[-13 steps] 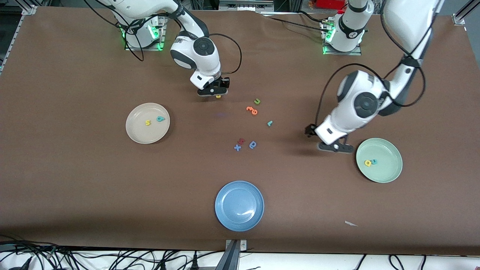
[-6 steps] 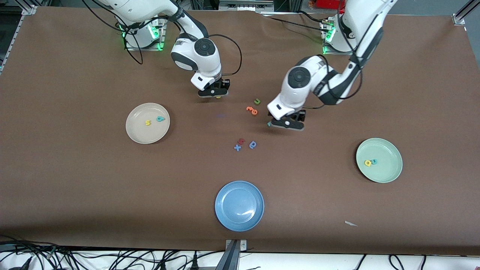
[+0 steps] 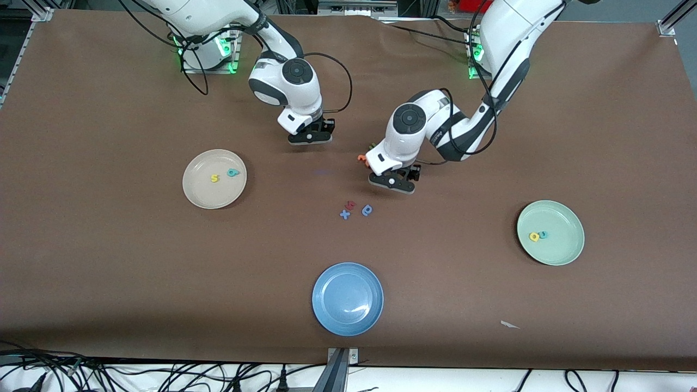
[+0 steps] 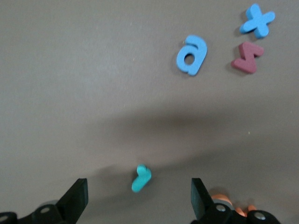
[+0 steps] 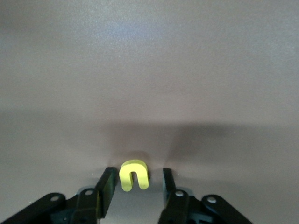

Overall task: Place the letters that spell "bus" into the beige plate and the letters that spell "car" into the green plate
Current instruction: 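Grasp the yellow u with the right gripper while the left gripper reaches teal letter, then drop the u on the white plate while the left gripper grasps the teal letter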

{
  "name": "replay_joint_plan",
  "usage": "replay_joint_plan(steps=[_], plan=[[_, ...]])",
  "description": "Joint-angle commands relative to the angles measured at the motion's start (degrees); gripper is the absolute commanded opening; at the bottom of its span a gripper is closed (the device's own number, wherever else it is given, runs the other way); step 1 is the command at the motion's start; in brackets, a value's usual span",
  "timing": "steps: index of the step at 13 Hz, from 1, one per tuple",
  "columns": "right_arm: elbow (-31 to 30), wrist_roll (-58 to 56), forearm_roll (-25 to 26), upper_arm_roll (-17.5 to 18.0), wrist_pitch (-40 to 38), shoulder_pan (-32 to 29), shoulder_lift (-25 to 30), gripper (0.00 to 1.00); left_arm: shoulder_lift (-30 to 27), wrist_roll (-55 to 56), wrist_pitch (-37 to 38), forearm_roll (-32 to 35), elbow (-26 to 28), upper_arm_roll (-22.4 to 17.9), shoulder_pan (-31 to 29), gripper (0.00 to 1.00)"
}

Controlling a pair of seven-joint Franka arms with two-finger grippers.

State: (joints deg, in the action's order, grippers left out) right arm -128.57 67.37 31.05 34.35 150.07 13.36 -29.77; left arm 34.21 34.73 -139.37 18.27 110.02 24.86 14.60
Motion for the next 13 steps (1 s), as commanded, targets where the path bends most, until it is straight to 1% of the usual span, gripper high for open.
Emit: replay_joint_plan(steps=[1, 2, 4, 5, 7, 8, 9, 10, 13], plan=[[1.04, 1.45, 1.65, -0.77, 0.58, 1.14, -1.26, 0.40, 1.65, -2.03, 1.03, 2.12, -2.09, 0.01, -0.09, 0.96], [1.04, 1.45, 1.73, -0.77, 0.49, 1.31, -1.17, 0.33, 1.65, -3.52, 1.29, 2.12, -2.01, 0.01, -0.18, 0.95], [1.04, 1.36, 1.73, -0.86, 0.49, 1.31, -1.17, 0.19, 1.48, -7.64, 5.05, 2.12, -2.00, 0.10, -0.27, 0.94], [1.04, 1.36, 1.73, -1.04, 0.49, 1.31, -1.08, 0.13, 1.39, -8.62, 5.60, 2.12, -1.75, 0.01, -0.27, 0.94], [1.04, 1.18, 1.73, -1.39, 0.14, 1.23, -0.29, 0.10, 1.47, -9.59, 5.60, 2.12, -1.74, 0.01, -0.10, 0.94], [0.96, 0.49, 1.73, -1.56, -0.04, 1.23, 1.02, 0.10, 1.65, -9.59, 5.60, 2.04, -1.83, 0.10, -0.01, 0.93], [0.69, -0.04, 1.39, -1.74, -0.21, 1.05, 2.94, 0.10, 1.91, -9.59, 5.51, 2.04, -1.92, 0.10, -0.01, 0.90], [-0.01, -0.66, 1.21, -2.09, -1.43, 0.35, 5.49, 0.10, 2.26, -9.59, 5.43, 1.95, -2.01, 0.01, -0.01, 0.89], [-2.90, -8.36, 0.07, -2.09, -6.26, -4.64, 12.17, 0.10, 3.49, -9.16, 4.81, 1.69, -2.09, 0.10, 0.08, 0.83]])
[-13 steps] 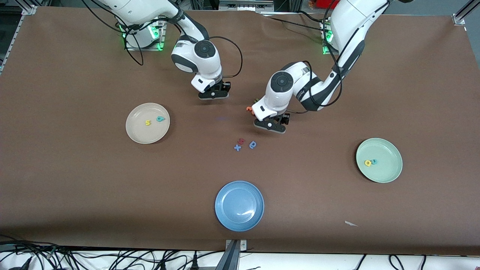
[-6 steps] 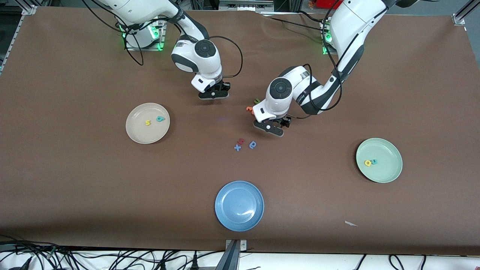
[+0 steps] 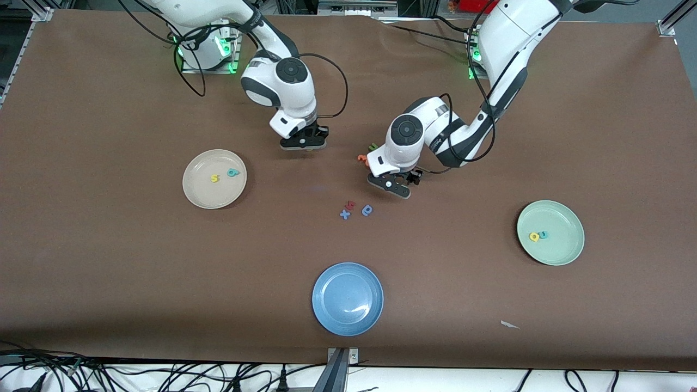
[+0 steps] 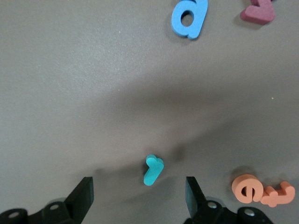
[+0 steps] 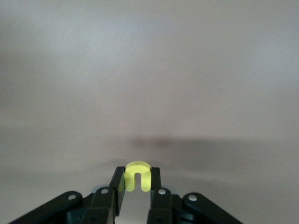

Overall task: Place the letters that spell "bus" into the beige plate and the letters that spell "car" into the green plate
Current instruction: 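Drop the u on the white plate while the left gripper grasps the teal letter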

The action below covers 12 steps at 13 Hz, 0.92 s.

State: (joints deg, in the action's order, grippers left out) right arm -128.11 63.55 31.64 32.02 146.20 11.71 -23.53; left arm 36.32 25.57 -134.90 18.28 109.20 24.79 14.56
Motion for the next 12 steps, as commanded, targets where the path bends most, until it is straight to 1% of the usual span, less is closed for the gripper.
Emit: replay_joint_plan(steps=[1, 2, 3, 6, 8, 9, 11, 12], plan=[[-4.07, -8.57, -0.79, 0.32, -3.71, -5.53, 7.61, 0.10, 1.38, 0.27, 0.34, 1.50, -1.36, 0.17, 0.12, 0.81], [-4.42, -13.05, -1.40, 0.41, -4.86, -8.43, 8.76, 0.10, 1.47, 0.45, 0.25, 1.23, -1.36, 0.17, 0.30, 0.78], [-4.43, -18.23, -2.89, 0.41, -6.43, -10.55, 9.73, 0.10, 1.47, 1.14, 0.16, 1.14, -1.36, 0.17, 0.47, 0.71], [-4.34, -34.76, -5.97, 0.41, -10.57, -18.63, 11.84, 0.10, 2.96, 4.30, 0.25, 1.14, -3.81, 0.09, 1.44, 0.61], [-4.34, -38.49, -6.68, 0.32, -10.93, -20.76, 11.67, 0.13, 3.14, 5.36, 0.25, 1.14, -4.08, 0.09, 1.53, 0.56], [-4.25, -38.58, -6.68, 0.32, -10.85, -21.03, 11.32, 0.17, 3.23, 5.80, 0.25, 1.23, -4.08, 0.09, 1.53, 0.53], [-4.16, -38.67, -6.68, 0.23, -10.93, -21.55, 11.14, 0.41, 3.32, 6.07, 0.25, 1.23, -4.08, 0.09, 1.97, 0.50], [-4.16, -38.59, -6.77, 0.06, -10.93, -21.73, 11.14, 0.57, 3.32, 6.59, 0.25, 1.49, -4.08, 0.09, 2.06, 0.48]])
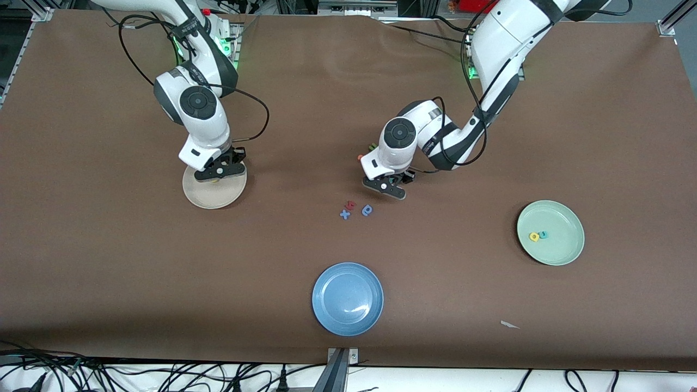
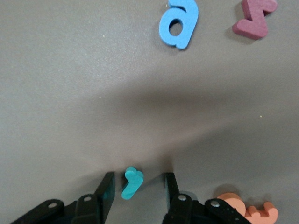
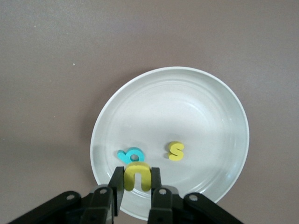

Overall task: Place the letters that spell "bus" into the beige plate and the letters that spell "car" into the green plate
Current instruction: 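Drop the u on the white plate while the left gripper grasps the teal letter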

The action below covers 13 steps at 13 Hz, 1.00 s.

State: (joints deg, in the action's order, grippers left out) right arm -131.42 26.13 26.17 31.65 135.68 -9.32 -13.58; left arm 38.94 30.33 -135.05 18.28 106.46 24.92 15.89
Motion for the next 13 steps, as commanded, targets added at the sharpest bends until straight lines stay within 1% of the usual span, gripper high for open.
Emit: replay_joint_plan(steps=[1, 2, 3, 5, 6, 7, 8, 10, 11, 12, 13], plan=[[-0.77, -1.17, -1.39, 0.35, -0.42, -0.79, 1.19, 0.66, 0.70, 2.01, 0.40, 1.50, -1.35, -0.04, 0.72, 0.46], [-0.69, -1.08, -1.39, 0.26, -0.51, -1.14, 1.19, 0.76, 0.70, 2.10, 0.40, 1.50, -1.26, -0.04, 0.72, 0.42], [-0.60, -1.16, -1.65, 0.17, -0.51, -1.32, 1.19, 0.82, 0.70, 2.10, 0.40, 1.50, -1.34, -0.04, 0.72, 0.39], [-0.34, -1.25, -2.35, -0.18, -0.51, -1.41, 1.37, 0.88, 0.70, 2.45, 0.40, 1.50, -1.26, -0.04, 0.63, 0.31], [0.36, -1.43, -3.84, -0.18, -0.94, -1.49, 1.45, 0.90, 0.70, 2.45, 0.40, 1.50, -1.26, -0.04, 0.63, 0.27], [1.85, -1.43, -5.85, -0.18, -3.30, -1.50, 1.54, 0.90, 0.70, 2.45, 0.40, 1.58, -1.26, -0.04, 0.54, 0.22], [5.08, -1.52, -7.09, -0.10, -7.41, -1.41, 1.54, 0.90, 0.70, 2.45, 0.40, 1.67, -1.34, -0.04, 0.45, 0.16], [12.11, -2.56, -7.28, -0.01, -16.11, -1.41, 1.37, 0.90, 0.70, 2.36, 0.40, 1.85, -1.35, -0.13, 0.37, 0.09], [15.19, -4.83, -7.54, -0.01, -19.20, -1.41, 1.45, 0.90, 0.70, 2.36, 0.40, 1.93, -1.35, -0.13, 0.45, 0.07], [17.57, -7.21, -9.80, -0.18, -21.49, -1.41, 1.54, 0.90, 0.70, 2.36, 0.40, 1.93, -1.26, -0.13, 0.37, 0.05], [20.47, -10.54, -12.70, -1.23, -24.21, -1.41, 1.54, 0.90, 0.70, 2.36, 0.40, 1.93, -1.26, -0.13, 0.28, 0.02]])
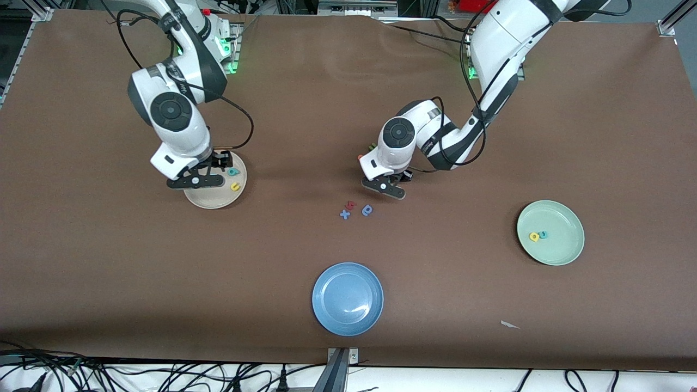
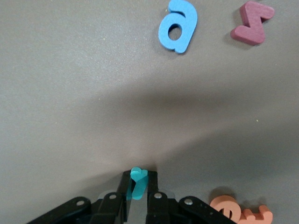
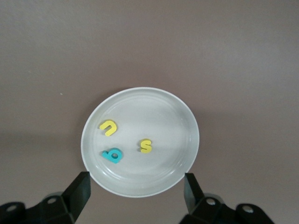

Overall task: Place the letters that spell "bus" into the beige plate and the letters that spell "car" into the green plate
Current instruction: 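Drop the u on the white plate while the left gripper grasps the teal letter, then drop the teal letter on the green plate while the right gripper returns to rest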

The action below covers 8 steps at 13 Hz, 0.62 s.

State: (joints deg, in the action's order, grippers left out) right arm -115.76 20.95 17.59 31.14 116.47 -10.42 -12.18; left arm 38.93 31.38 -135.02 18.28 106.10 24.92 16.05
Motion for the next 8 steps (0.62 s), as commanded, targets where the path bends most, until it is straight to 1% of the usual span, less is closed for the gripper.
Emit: replay_joint_plan(steps=[1, 3, 4, 5, 6, 8], plan=[[7.80, -8.00, -5.54, -2.12, -8.07, -0.30, 0.14, 0.90, 0.45, 1.05, 0.55, 1.85, -0.98, -0.13, -0.14, 0.01], [14.04, -12.66, -5.90, -4.32, -15.62, -0.30, 0.14, 0.90, -2.34, 0.44, 1.42, 1.50, -0.99, 0.04, -3.02, 0.00], [16.60, -15.03, -6.51, -6.07, -18.27, -0.13, 0.14, 0.90, -3.23, -0.09, 2.64, 1.23, -1.25, 0.22, -4.52, 0.00], [18.80, -17.49, -8.61, -8.52, -20.21, 0.05, 0.22, 0.92, -3.76, -0.96, 4.05, 1.14, -2.55, 0.22, -6.45, 0.00], [20.91, -20.56, -10.89, -12.03, -21.89, 1.27, 0.31, 0.92, -4.29, -3.67, 6.76, 1.14, -3.96, 0.22, -9.08, 0.00], [24.16, -24.71, -12.49, -22.47, -23.57, 7.93, 0.49, 0.95, -6.04, -9.29, 10.38, 1.06, -5.55, 0.22, -13.92, 0.00]])
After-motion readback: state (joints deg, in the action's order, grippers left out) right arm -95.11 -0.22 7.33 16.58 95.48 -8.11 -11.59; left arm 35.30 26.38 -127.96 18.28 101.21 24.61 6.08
